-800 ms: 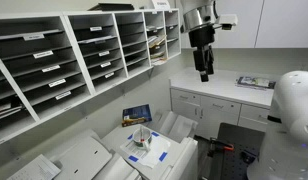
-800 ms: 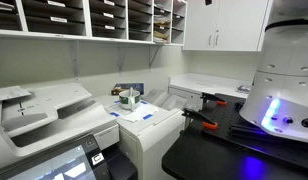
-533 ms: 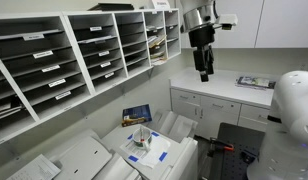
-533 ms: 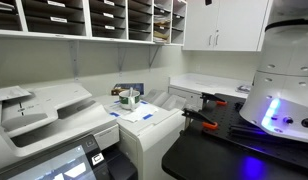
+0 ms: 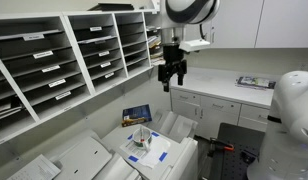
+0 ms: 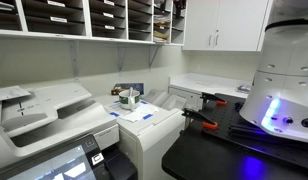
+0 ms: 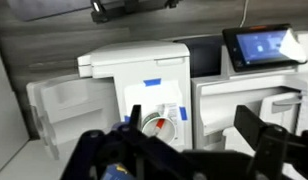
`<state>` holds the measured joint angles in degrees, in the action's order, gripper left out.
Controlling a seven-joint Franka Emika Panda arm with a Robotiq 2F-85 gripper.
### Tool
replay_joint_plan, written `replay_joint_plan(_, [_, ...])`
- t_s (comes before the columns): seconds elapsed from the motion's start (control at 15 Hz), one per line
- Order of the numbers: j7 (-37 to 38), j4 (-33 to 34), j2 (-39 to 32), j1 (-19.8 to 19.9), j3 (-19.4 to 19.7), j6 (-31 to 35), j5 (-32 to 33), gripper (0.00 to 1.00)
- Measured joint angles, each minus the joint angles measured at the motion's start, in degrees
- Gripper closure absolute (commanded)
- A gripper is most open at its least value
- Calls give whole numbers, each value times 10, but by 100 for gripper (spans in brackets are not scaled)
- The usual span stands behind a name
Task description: Remove the marker out of the cup
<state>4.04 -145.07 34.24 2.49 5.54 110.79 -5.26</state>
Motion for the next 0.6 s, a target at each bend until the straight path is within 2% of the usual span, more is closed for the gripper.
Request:
replay_joint_plan(0.27, [91,29,-147,0,-34,143,-22,0])
replay_joint_plan(0.6, [157,108,-288,-1,-50,198,-31,0])
